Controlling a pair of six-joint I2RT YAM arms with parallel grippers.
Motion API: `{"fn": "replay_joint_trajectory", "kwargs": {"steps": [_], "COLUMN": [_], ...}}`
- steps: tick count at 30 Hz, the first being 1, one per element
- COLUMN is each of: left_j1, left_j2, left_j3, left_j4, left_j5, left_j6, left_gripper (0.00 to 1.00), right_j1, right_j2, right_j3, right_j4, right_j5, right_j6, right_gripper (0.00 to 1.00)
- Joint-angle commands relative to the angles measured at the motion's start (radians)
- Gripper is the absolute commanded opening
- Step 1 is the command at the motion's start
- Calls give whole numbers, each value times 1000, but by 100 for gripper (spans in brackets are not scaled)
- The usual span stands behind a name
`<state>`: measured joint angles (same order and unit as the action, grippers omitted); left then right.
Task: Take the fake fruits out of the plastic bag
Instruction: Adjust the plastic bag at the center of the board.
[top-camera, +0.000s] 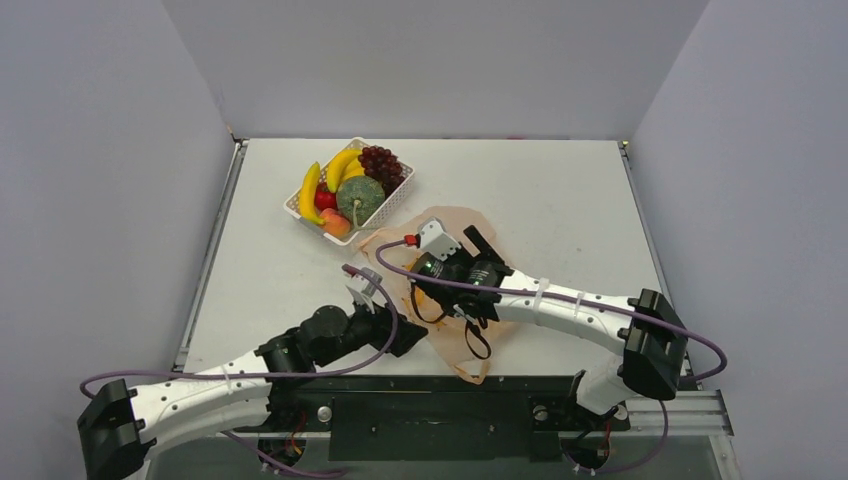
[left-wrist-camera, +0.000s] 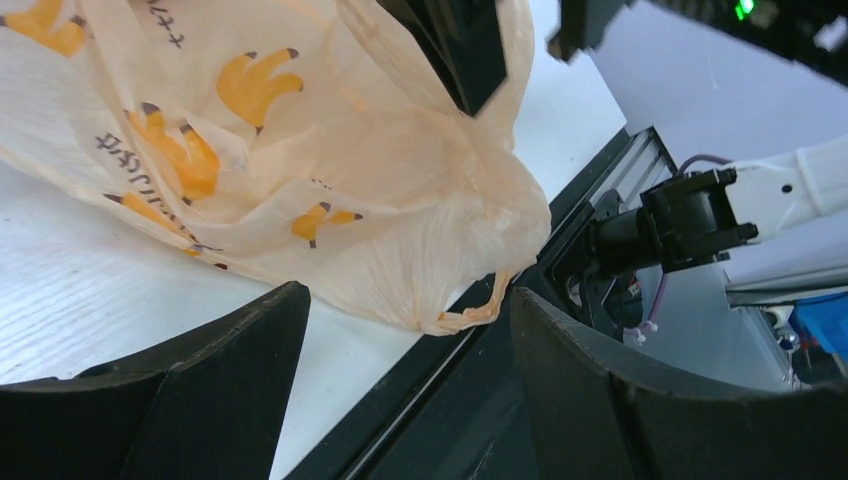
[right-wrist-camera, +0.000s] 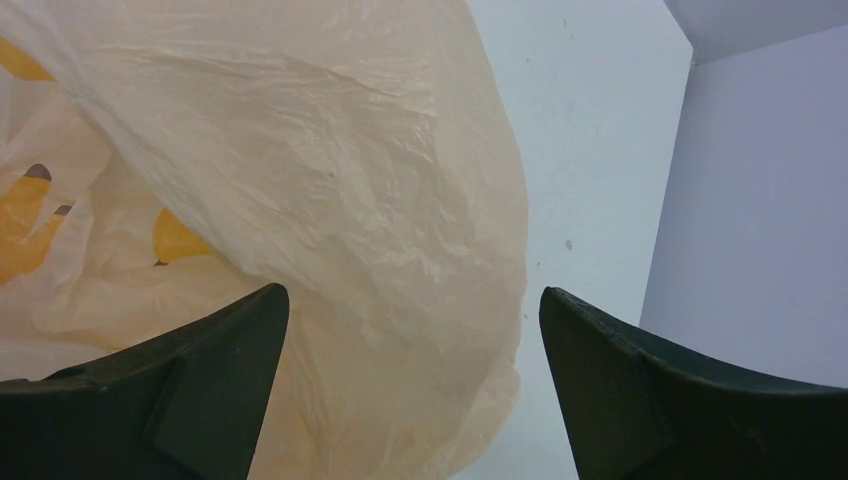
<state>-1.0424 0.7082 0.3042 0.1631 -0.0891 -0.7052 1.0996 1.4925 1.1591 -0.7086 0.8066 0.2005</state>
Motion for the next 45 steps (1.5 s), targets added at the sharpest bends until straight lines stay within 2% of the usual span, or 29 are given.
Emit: {"fn": "replay_joint_trajectory", "kwargs": {"steps": [1, 3, 4, 5, 6, 7, 9, 10, 11, 12, 16, 18, 19, 20, 21, 22, 23, 25, 29, 33, 38, 41, 43, 45], "left_j1": [-65, -98, -105, -116, -118, -120, -121, -121, -121, -120, -118, -113, -113, -112, -111, -110, -109, -107, -105, -101, -99, -99, -99, -99], "left_j2": [82, 127, 150, 162, 184, 192, 220, 241, 253, 279, 332, 330, 324, 305, 293, 261, 220, 154, 9, -98, -158, -174, -161, -130], "left_j3": [19, 26, 27, 25, 24, 24, 30, 35, 53, 63, 105, 106, 97, 91, 79, 68, 62, 48, 24, 8, -19, -32, -35, -29], "left_j4": [159, 175, 200, 214, 239, 250, 289, 307, 312, 314, 341, 352, 355, 358, 351, 343, 324, 281, 176, 90, 55, 61, 68, 78], "left_j5": [9, -24, -32, -50, -59, -73, -92, -95, -102, -119, -154, -150, -148, -141, -139, -134, -131, -122, -130, -136, -111, -93, -83, -73], "left_j6": [39, 77, 92, 119, 131, 152, 180, 204, 217, 236, 264, 255, 250, 237, 232, 223, 218, 210, 205, 203, 185, 175, 175, 180], "left_gripper": [71, 71, 71, 71, 71, 71, 71, 71, 71, 71, 71, 71, 70, 70, 70, 71, 71, 71, 71, 72, 72, 73, 73, 73], "right_j1": [-54, -81, -94, -118, -130, -150, -162, -163, -164, -166, -171, -158, -135, -98, -78, -42, -28, 3, 14, 11, -15, -31, -46, -60], "right_j2": [29, 28, 22, 18, 12, 8, -3, -8, -9, -12, -32, -40, -54, -63, -77, -80, -83, -75, -33, 49, 188, 244, 265, 256], "right_j3": [-3, -19, -35, -42, -56, -70, -82, -81, -79, -76, -61, -41, -42, -49, -61, -64, -65, -67, -84, -57, -5, 22, 39, 40], "right_j4": [108, 153, 187, 201, 231, 246, 276, 284, 285, 287, 270, 213, 183, 170, 152, 139, 107, 78, 108, 177, 291, 338, 351, 360], "right_j5": [-17, -86, -109, -157, -183, -227, -273, -296, -306, -330, -374, -318, -296, -243, -207, -149, -128, -76, -9, 63, 74, 173, 220, 217], "right_j6": [-48, -58, -59, -62, -64, -73, -98, -107, -118, -121, -102, -68, -62, -53, -44, -21, -7, 34, 31, -45, -120, -141, -140, -135], "right_gripper": [89, 78, 68, 64, 53, 48, 22, 16, 4, 1, 0, 2, 28, 40, 60, 67, 78, 84, 86, 87, 92, 92, 81, 48]}}
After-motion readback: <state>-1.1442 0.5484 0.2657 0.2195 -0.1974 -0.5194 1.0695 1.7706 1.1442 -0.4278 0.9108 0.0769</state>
